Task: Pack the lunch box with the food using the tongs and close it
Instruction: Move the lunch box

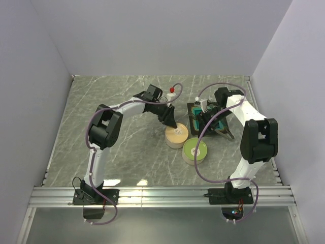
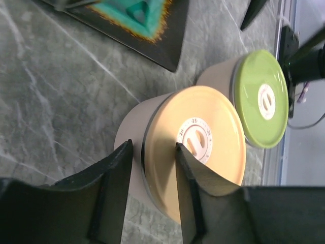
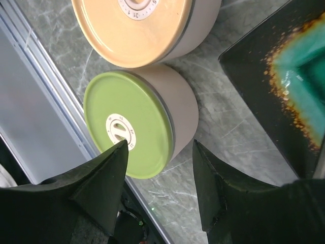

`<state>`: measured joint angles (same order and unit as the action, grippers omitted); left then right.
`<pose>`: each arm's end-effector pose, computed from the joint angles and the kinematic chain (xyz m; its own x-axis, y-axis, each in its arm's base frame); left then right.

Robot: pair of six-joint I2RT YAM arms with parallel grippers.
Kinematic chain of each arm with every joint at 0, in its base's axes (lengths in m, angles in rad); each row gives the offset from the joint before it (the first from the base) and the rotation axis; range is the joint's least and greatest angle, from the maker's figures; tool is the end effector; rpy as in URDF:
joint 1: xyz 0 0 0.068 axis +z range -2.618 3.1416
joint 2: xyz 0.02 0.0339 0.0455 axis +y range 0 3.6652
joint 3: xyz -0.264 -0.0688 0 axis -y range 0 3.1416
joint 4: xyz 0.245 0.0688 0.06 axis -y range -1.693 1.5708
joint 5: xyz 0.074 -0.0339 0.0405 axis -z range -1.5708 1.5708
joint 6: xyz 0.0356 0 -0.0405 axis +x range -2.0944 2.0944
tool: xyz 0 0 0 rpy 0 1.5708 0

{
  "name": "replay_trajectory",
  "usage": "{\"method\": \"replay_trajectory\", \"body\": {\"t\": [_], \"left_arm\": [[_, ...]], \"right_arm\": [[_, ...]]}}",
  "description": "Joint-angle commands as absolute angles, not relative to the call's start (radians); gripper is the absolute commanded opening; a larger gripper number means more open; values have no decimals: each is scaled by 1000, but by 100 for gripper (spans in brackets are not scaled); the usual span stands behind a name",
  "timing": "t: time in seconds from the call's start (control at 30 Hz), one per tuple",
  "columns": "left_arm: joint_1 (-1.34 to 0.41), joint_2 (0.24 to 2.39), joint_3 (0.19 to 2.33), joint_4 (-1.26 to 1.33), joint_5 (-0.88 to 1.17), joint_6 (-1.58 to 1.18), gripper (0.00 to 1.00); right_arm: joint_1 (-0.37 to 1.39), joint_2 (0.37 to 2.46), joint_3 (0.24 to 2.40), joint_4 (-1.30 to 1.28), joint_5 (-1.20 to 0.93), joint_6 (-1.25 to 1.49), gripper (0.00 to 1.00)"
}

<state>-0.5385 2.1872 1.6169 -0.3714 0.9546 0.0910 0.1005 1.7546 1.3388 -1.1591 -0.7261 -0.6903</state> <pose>0.3859 -0.2644 0.1707 -0.6269 0.4357 -0.6459 0.7688 0.2112 -0.6036 0.3122 0.0552 0.2284 -0.7211 -0.5513 -0.4196 -0.6893 0.5100 0.5146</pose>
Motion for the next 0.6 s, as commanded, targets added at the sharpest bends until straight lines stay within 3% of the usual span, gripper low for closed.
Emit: {"method": "replay_trajectory", "body": {"t": [0.0,0.57], "left_arm": [[-571,2115,1553,-460,962,230,42],[-669,1931,1261,-339,934,157,38]], "right_arm": [[107,1744,1315,-1201,-729,-735,60],[112,1749,1258,-1292,-726,-871,58]]}}
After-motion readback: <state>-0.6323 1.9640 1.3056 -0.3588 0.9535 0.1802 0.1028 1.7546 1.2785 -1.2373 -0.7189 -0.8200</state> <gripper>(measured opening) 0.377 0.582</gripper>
